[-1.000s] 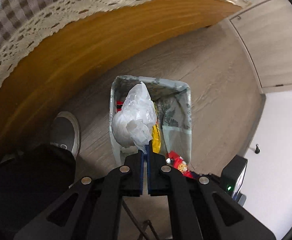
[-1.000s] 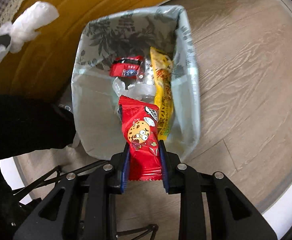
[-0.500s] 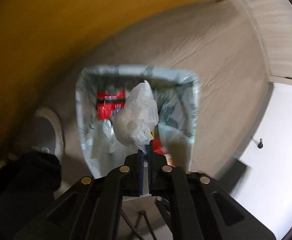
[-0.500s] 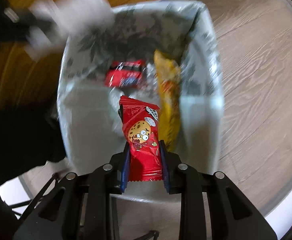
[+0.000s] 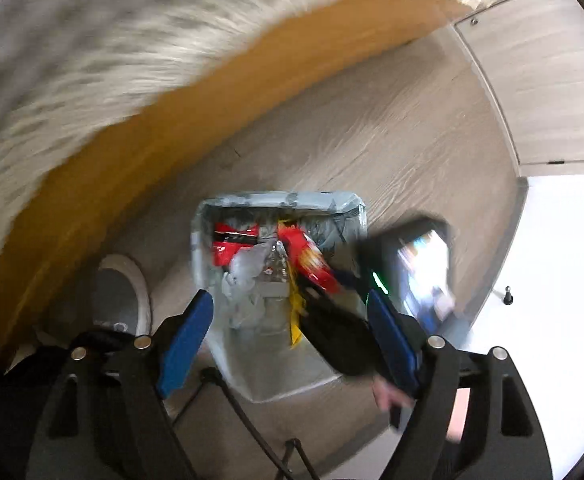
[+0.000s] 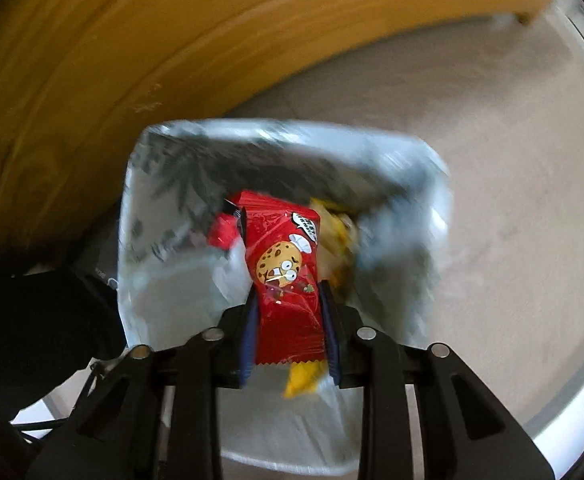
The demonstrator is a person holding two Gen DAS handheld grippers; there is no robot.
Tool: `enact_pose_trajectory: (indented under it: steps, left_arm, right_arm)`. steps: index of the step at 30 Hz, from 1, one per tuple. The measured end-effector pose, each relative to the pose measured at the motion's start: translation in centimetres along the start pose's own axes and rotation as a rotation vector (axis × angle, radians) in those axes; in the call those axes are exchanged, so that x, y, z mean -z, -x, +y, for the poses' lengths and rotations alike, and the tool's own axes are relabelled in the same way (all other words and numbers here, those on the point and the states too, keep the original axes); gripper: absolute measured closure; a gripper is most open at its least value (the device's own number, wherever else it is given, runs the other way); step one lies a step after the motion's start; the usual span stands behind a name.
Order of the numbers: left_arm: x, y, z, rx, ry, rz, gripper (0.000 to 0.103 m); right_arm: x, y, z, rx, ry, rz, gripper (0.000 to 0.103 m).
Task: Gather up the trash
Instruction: 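Carry the red wrapper and plastic bag to the bin and release both, then move both tools back over the bed toward the pink cloth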
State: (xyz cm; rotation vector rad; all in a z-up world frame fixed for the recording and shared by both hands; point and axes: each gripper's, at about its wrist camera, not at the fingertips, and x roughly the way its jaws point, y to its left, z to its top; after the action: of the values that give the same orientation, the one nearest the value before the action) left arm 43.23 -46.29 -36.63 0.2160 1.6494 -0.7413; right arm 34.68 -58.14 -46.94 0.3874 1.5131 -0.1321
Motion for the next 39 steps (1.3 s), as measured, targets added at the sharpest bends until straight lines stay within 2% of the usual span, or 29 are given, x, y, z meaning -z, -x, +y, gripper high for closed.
enact_pose_trajectory:
  steps: [1, 4, 7, 15, 20, 23, 29, 34, 39]
  left_arm:
    - [0.6, 0.6, 0.6, 0.011, 0.009, -0.007, 0.027]
    - [2.0, 1.6, 1.9, 0.034, 0.038, -0.008, 0.027]
    - [3.1, 1.4, 2.3, 0.02, 0.051, -0.003, 0.027]
    - [4.5, 2.1, 0.9, -0.044, -0.024, -0.053, 0.027]
    - [6.4, 2.3, 0.9, 0.01, 0.001, -0.045, 0.027]
    - [7.7, 4.0, 0.0, -0.018, -0.016, -0.102, 0.027]
    - [10.3, 9.2, -1.7, 0.02, -0.1, -0.232, 0.027]
    - [12.4, 14.8, -1.3, 0.043, -0.137, -0.367, 0.027]
    - [13.6, 20.0, 1.1, 0.051, -0.114, -0.501, 0.026]
  right_arm:
    - [-0.7, -0.1, 0.3, 0.009, 0.002, -0.011, 0.036]
    - [-1.7, 0.7, -0.3, 0.021, -0.07, -0.046, 0.036]
    - [-1.2, 2.6, -1.2, 0.049, -0.114, -0.072, 0.036]
    - [4.3, 6.5, -2.1, 0.132, -0.144, -0.063, 0.036]
    - [8.7, 8.0, -2.9, 0.16, -0.182, -0.055, 0.036]
    - [10.8, 9.9, -2.6, 0.192, -0.177, -0.073, 0.036]
    - [12.5, 14.8, -0.9, 0.219, -0.179, -0.155, 0.036]
    - [12.1, 19.4, 1.9, 0.239, -0.136, -0.255, 0.036]
    - [10.0, 23.7, 5.7, 0.242, -0.07, -0.348, 0.036]
